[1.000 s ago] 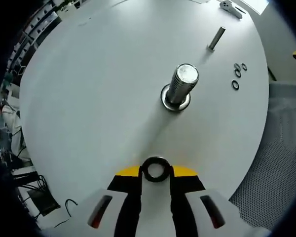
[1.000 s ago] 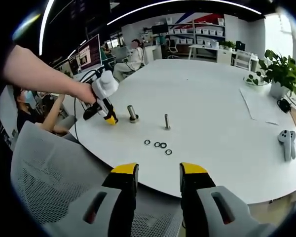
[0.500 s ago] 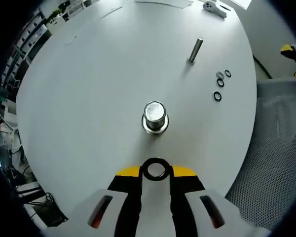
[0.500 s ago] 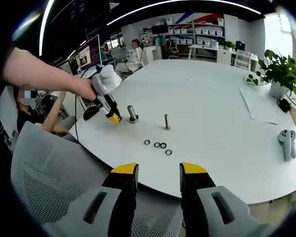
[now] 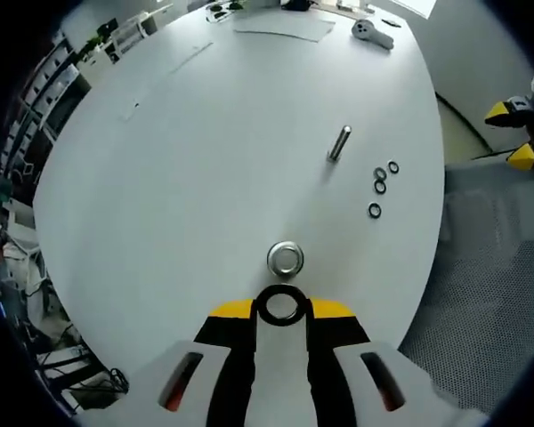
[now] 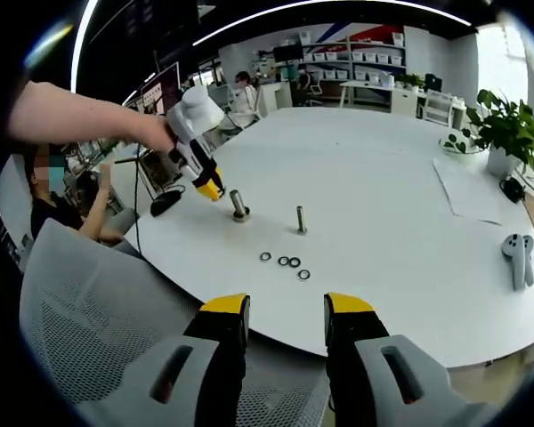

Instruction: Place the washer onto the threaded stud by aligning its center hole with the stud, sliding it down to the base, and recovering from edge contact or off-axis alignment until the washer reaches the visible bottom stop.

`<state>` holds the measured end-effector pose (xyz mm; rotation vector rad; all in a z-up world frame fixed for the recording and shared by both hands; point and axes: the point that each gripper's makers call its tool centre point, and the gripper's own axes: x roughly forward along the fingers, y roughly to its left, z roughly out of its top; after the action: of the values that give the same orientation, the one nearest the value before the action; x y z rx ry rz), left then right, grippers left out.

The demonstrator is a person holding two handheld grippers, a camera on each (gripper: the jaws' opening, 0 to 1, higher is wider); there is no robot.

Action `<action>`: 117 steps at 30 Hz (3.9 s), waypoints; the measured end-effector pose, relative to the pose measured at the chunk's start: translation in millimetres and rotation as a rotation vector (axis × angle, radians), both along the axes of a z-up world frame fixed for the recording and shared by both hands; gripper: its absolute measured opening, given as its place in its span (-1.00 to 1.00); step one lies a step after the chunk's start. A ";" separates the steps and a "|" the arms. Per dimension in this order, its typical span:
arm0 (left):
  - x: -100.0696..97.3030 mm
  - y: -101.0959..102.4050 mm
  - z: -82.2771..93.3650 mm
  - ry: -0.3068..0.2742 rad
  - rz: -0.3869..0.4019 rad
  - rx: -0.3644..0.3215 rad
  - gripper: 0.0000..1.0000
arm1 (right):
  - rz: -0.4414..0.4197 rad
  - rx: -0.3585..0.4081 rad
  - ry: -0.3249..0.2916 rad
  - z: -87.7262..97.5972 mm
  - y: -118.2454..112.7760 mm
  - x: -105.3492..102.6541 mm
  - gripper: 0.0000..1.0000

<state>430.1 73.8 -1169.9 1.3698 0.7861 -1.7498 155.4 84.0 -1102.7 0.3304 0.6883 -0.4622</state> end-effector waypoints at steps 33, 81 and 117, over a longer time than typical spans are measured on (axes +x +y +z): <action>-22.4 -24.1 -8.0 -0.034 -0.134 0.029 -0.63 | -0.020 0.000 0.004 -0.1 -2.6 -2.1 -0.29; -20.5 -35.5 -25.9 -0.068 -0.029 -0.117 -0.47 | 0.014 0.007 0.024 -3.4 2.9 -0.6 -0.32; -24.1 50.3 46.9 0.041 0.231 -0.355 -0.46 | 0.047 0.012 0.002 -1.1 10.3 5.0 -0.31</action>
<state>406.0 124.1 -1122.9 0.9701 0.5931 -1.6440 160.4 94.3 -1103.8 0.3245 0.7000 -0.4135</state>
